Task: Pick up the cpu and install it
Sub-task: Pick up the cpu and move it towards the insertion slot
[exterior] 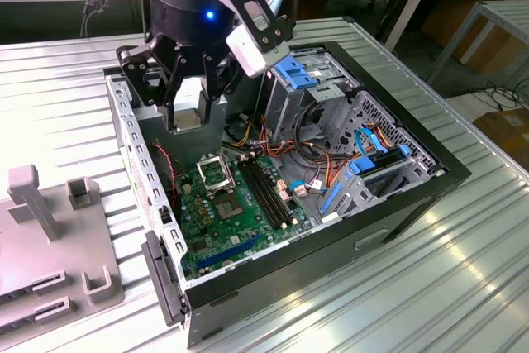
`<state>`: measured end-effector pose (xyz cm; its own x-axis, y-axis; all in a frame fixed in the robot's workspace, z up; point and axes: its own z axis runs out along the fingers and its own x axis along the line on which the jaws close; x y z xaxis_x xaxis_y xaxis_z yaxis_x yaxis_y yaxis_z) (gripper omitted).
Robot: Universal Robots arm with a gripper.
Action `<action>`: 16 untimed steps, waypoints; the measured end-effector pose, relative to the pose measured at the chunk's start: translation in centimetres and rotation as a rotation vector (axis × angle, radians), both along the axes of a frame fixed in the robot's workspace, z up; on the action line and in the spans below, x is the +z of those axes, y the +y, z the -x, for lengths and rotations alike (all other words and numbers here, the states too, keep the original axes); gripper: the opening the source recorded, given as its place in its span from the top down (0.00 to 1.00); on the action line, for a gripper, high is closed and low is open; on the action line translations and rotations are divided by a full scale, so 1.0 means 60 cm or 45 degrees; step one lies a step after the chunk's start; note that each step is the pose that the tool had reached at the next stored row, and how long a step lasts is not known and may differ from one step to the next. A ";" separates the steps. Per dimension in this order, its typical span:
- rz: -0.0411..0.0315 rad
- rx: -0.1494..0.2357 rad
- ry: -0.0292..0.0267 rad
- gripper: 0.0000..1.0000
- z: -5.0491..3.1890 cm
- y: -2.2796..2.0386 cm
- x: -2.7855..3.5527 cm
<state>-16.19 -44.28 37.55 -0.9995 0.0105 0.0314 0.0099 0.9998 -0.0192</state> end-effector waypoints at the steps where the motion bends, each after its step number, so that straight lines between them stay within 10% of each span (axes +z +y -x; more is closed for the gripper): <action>1: 0.0000 0.000 0.0000 0.53 -0.002 0.0000 0.000; 16: 0.0001 0.000 0.0000 0.53 -0.010 -0.0011 0.000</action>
